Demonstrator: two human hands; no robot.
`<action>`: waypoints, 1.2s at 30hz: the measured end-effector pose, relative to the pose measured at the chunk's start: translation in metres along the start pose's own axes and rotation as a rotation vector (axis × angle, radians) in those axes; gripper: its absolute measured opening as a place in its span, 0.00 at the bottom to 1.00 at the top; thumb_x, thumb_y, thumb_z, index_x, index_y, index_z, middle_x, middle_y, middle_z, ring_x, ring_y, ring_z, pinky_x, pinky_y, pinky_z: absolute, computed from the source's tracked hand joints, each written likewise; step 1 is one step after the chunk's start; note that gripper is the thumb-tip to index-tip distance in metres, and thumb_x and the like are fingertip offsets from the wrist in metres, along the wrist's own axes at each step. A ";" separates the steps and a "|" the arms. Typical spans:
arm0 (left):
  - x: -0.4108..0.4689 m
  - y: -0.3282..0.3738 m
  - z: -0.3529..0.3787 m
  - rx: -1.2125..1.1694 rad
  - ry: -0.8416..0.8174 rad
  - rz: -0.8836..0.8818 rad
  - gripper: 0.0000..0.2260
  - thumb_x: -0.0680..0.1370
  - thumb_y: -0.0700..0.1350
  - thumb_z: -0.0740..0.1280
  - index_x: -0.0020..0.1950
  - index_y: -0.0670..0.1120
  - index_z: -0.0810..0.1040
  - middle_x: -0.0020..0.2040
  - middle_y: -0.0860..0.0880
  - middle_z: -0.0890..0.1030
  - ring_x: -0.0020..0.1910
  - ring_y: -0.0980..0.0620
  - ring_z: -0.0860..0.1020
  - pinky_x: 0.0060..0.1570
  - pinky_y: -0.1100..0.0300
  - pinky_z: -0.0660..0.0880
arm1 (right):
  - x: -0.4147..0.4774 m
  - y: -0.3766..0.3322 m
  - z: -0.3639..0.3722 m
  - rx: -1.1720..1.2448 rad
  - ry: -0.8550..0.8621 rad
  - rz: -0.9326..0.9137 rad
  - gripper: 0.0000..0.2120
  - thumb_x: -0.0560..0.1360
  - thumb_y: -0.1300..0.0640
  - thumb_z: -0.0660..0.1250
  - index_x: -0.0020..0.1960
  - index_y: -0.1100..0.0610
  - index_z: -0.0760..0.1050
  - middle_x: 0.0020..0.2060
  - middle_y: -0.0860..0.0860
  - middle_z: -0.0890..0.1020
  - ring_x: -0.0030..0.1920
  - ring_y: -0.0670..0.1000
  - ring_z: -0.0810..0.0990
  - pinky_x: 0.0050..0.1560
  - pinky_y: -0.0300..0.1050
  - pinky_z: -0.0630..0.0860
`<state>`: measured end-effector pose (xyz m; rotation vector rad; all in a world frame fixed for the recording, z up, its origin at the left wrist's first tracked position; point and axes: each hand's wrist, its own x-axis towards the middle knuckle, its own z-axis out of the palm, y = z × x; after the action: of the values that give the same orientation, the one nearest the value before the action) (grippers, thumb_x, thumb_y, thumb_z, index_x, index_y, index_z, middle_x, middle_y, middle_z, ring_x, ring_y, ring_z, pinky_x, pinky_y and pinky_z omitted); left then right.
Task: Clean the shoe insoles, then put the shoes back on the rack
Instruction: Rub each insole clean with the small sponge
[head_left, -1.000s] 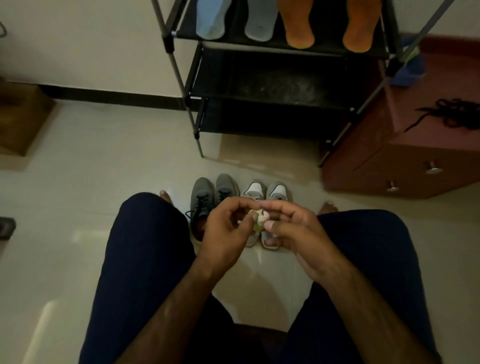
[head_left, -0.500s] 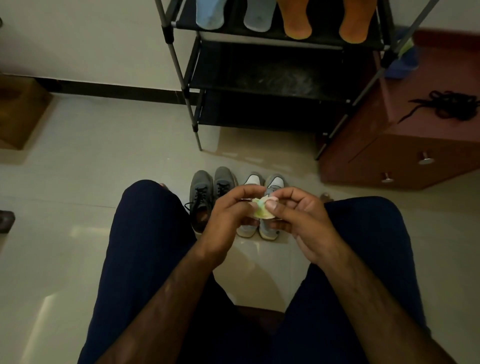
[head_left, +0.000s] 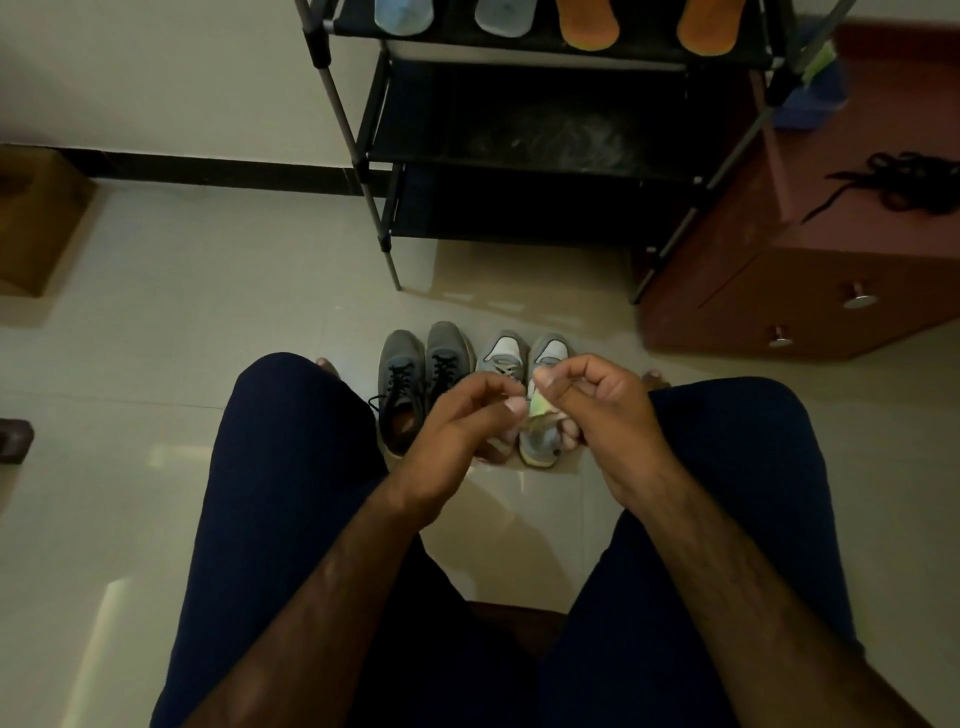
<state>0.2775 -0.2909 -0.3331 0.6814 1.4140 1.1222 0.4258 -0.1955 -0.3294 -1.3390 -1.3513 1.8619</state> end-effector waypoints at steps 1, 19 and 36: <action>0.001 -0.001 0.000 0.044 0.009 0.056 0.18 0.75 0.50 0.72 0.61 0.43 0.78 0.53 0.40 0.80 0.49 0.42 0.81 0.47 0.50 0.80 | 0.000 0.000 0.000 -0.007 0.002 0.018 0.08 0.77 0.54 0.75 0.46 0.59 0.80 0.29 0.54 0.79 0.25 0.48 0.69 0.27 0.41 0.70; 0.006 0.002 -0.005 -0.312 0.255 -0.001 0.03 0.77 0.30 0.68 0.47 0.36 0.80 0.44 0.36 0.83 0.40 0.43 0.82 0.37 0.56 0.81 | -0.002 0.000 -0.008 0.204 -0.208 0.071 0.14 0.73 0.67 0.72 0.59 0.60 0.82 0.40 0.56 0.84 0.35 0.50 0.80 0.38 0.42 0.79; 0.005 -0.004 0.004 -0.147 0.354 0.075 0.02 0.81 0.34 0.68 0.51 0.36 0.76 0.40 0.41 0.82 0.36 0.47 0.80 0.33 0.57 0.78 | -0.004 0.000 0.000 0.020 -0.218 0.112 0.16 0.73 0.74 0.74 0.56 0.60 0.75 0.41 0.58 0.84 0.36 0.54 0.84 0.34 0.44 0.82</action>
<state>0.2813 -0.2869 -0.3381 0.4475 1.5910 1.4427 0.4277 -0.1988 -0.3279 -1.2541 -1.3831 2.1432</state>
